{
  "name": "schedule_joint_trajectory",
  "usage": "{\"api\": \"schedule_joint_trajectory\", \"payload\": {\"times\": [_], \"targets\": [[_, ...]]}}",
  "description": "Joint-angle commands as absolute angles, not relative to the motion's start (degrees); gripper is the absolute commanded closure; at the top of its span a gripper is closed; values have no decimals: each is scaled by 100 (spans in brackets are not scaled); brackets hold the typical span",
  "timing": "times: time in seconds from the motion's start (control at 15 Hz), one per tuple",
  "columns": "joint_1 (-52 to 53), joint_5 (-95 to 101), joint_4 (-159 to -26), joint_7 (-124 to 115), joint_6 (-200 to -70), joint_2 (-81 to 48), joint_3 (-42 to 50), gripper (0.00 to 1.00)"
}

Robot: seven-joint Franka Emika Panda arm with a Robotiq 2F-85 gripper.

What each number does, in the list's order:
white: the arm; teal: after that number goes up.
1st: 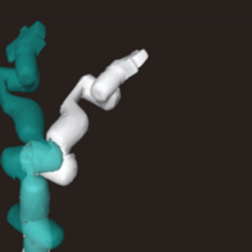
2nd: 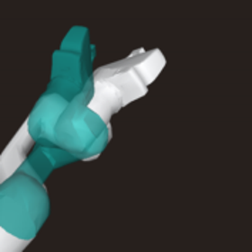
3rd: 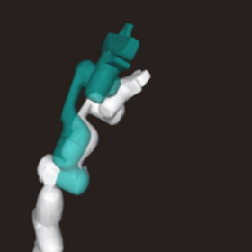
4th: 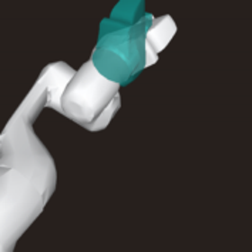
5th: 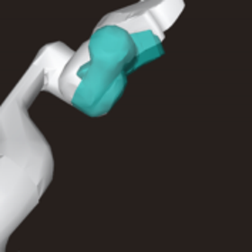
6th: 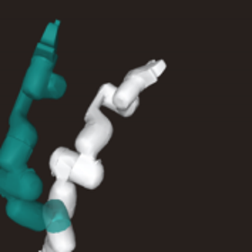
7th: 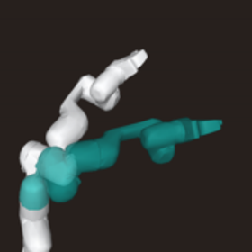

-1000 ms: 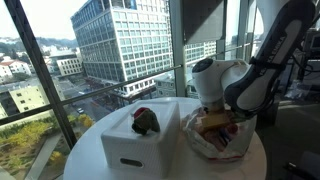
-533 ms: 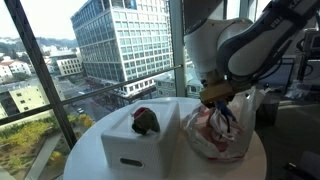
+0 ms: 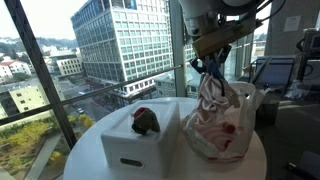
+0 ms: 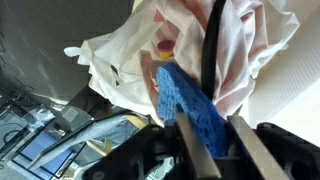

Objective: Remove the object from the plastic bag and put them on the white basket

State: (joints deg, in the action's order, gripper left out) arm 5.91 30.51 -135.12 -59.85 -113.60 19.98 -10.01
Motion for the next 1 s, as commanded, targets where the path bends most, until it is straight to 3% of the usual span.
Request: {"api": "schedule_joint_trajectory", "payload": {"times": [0.0, 0.53, 0.93], "targets": [[724, 3018, -13013, -5681, -11347, 2156, -1430, 85], [813, 4500, -11624, -6497, -11783, 631, -2528, 85], [1307, 6249, -10354, -7383, -11625, -1338, -2067, 86]]}}
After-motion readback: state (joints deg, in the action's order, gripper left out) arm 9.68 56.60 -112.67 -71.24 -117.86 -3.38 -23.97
